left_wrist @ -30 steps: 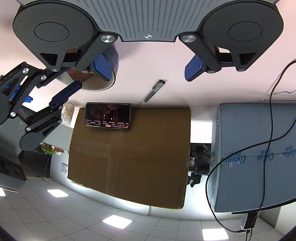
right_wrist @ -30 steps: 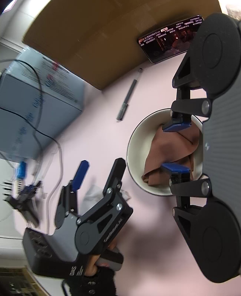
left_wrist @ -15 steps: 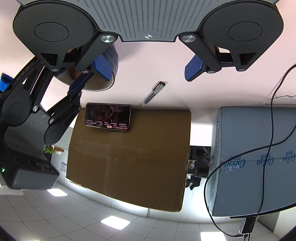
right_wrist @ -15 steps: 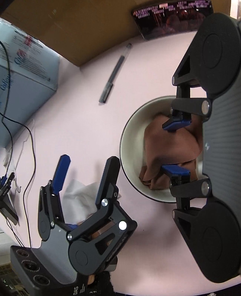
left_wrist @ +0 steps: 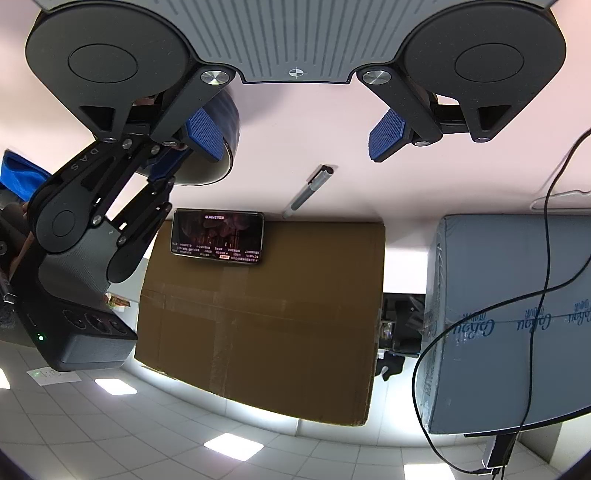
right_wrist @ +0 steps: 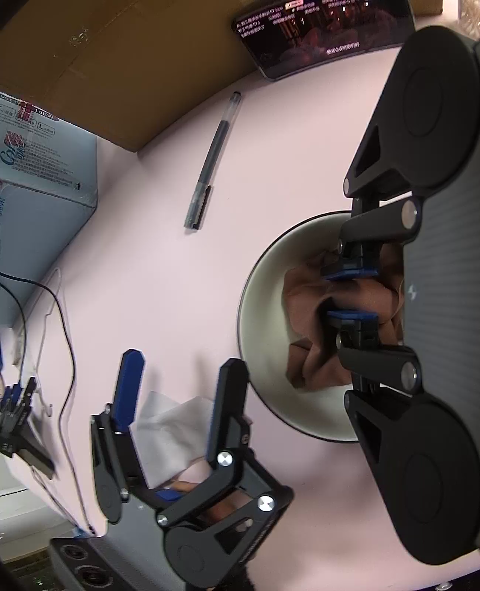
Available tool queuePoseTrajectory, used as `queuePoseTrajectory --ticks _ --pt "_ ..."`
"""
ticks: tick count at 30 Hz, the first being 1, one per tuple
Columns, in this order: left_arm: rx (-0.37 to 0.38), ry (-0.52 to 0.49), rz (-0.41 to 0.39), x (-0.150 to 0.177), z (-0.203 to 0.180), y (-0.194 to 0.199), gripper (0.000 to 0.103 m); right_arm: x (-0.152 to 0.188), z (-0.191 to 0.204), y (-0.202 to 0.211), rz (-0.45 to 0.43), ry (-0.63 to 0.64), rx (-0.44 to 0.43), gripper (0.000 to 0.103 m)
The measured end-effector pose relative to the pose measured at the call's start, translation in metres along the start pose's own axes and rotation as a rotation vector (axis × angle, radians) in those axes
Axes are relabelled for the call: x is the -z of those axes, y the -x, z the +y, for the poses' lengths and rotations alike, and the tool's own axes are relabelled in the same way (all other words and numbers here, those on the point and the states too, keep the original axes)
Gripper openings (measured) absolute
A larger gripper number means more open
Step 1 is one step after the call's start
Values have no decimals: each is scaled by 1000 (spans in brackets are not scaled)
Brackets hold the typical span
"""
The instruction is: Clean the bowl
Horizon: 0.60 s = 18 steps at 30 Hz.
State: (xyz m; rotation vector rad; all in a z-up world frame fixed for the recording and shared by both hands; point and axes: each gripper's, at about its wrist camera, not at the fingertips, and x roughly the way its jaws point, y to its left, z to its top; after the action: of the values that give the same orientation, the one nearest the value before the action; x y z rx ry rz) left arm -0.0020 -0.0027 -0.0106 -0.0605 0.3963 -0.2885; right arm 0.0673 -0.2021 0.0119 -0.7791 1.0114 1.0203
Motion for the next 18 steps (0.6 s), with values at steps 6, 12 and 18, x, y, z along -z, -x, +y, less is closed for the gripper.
queuePoseTrajectory --ticks 6,12,18 --pt "2 1 -1 0 0 -1 88 5 11 3 21 13 22 17" --pt "4 -3 -1 0 0 -2 88 -1 18 0 -14 13 -36 17" --pt "7 -10 -2 0 -1 -1 88 -7 12 -3 -57 -11 -6 18"
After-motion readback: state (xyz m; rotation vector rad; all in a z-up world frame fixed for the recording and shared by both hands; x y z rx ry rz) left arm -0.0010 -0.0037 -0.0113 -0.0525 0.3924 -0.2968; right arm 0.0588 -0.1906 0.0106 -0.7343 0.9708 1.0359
